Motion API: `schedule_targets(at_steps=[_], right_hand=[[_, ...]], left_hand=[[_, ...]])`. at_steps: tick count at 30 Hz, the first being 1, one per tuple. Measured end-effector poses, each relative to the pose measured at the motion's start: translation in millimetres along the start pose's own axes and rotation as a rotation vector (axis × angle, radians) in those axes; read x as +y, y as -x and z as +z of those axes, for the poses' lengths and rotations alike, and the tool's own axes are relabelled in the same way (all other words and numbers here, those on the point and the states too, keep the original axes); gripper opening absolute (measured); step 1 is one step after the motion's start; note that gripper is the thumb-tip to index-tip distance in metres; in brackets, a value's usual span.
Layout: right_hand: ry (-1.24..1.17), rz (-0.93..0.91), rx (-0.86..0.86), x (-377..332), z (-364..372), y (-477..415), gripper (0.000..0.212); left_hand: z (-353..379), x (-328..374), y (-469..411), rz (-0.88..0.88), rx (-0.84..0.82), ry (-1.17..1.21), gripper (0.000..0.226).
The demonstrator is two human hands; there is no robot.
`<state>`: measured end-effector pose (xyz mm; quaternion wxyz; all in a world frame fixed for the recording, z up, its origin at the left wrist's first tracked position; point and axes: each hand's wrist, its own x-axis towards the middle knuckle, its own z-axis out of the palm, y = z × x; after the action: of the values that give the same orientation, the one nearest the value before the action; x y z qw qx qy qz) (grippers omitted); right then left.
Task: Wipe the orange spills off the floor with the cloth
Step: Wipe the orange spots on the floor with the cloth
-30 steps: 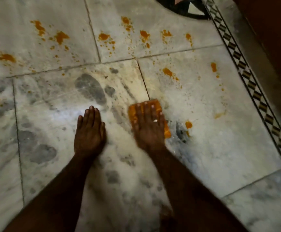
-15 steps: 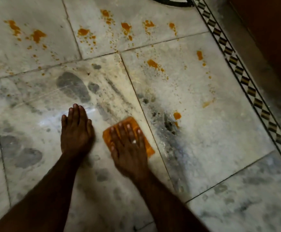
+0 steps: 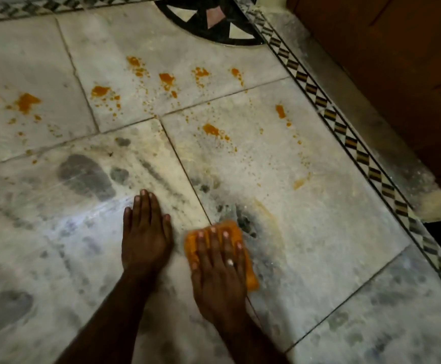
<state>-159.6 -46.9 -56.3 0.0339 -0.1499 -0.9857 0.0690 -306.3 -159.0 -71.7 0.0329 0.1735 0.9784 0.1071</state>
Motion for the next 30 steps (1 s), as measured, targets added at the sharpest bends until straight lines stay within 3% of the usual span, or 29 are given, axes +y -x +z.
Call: schedule_targets(at_steps=[2, 6, 10, 13, 17, 20, 23, 26, 30], right_hand=[[-0.007, -0.096, 0.006, 7.0, 3.3, -53.7, 0.058], [0.010, 0.020, -0.019, 50.4, 2.6, -118.9, 0.059], [0.069, 0.268, 0.035, 93.8, -3.1, -77.9, 0.061], [0.086, 0.423, 0.084, 62.8, -6.4, -12.6, 0.064], [-0.006, 0.065, 0.032, 2.1, -0.9, -13.1, 0.059], [-0.014, 0.012, 0.009, 30.3, 2.8, -80.8, 0.059], [0.019, 0.179, -0.052, 91.1, -7.1, -107.1, 0.061], [0.077, 0.313, -0.033, 144.8, -17.6, -65.3, 0.062], [0.097, 0.527, -0.018, 122.6, -19.8, 26.7, 0.064]], left_hand=[[0.8, 1.4, -2.0, -0.002, 0.021, -0.026, 0.066], [2.4, 5.7, -9.8, -0.001, 0.016, -0.034, 0.068], [2.5, 19.3, -40.3, 0.062, -0.011, -0.005, 0.070], [3.8, 36.2, -57.7, 0.094, -0.004, 0.012, 0.070], [8.9, 36.2, -58.0, 0.115, 0.032, -0.026, 0.066], [10.0, 32.7, -58.5, 0.107, 0.053, -0.025, 0.064], [8.7, 34.3, -58.5, 0.083, 0.041, 0.004, 0.065], [6.8, 35.6, -57.2, 0.081, 0.035, 0.009, 0.066], [7.8, 37.8, -57.7, 0.073, 0.050, -0.004, 0.065]])
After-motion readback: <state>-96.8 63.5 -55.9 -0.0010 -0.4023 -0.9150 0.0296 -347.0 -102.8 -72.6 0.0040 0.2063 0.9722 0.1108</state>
